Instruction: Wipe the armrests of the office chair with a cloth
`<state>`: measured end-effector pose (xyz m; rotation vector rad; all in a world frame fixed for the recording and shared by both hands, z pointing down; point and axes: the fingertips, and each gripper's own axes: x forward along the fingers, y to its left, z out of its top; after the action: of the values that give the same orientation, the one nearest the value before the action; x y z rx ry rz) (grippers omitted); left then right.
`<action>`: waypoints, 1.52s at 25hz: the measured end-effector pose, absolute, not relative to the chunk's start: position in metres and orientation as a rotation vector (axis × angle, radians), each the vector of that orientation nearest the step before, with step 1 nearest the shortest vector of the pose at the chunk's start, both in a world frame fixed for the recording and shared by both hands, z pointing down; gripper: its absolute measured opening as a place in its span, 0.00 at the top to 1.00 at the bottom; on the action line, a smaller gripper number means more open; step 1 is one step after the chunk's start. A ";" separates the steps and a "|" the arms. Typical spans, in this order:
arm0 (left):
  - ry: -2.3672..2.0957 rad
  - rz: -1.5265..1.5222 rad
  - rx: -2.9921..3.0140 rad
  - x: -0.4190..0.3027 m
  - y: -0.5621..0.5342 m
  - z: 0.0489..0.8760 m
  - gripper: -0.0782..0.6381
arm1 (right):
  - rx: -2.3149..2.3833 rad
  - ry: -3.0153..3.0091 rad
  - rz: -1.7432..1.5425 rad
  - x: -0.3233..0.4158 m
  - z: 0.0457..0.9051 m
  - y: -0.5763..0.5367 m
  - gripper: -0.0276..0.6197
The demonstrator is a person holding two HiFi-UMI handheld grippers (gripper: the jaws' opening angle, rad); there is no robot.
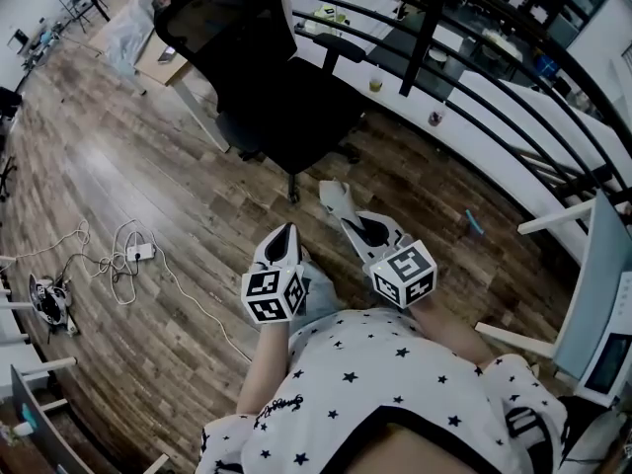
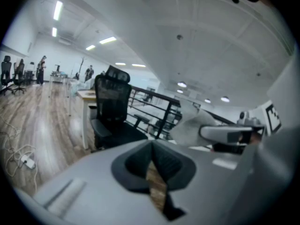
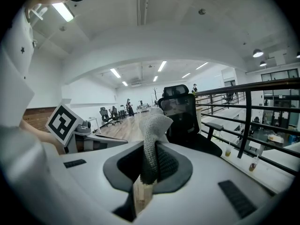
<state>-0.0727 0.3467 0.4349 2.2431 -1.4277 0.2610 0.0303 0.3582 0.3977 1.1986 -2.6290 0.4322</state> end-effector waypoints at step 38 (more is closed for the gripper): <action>-1.463 0.259 2.163 -0.233 0.125 0.445 0.88 | 1.074 -2.614 0.427 -0.132 0.398 0.119 0.91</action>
<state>-0.2330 0.1247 0.4449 2.1633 -1.4629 0.2591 -0.1320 0.1186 0.3985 1.0735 -2.6140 0.4274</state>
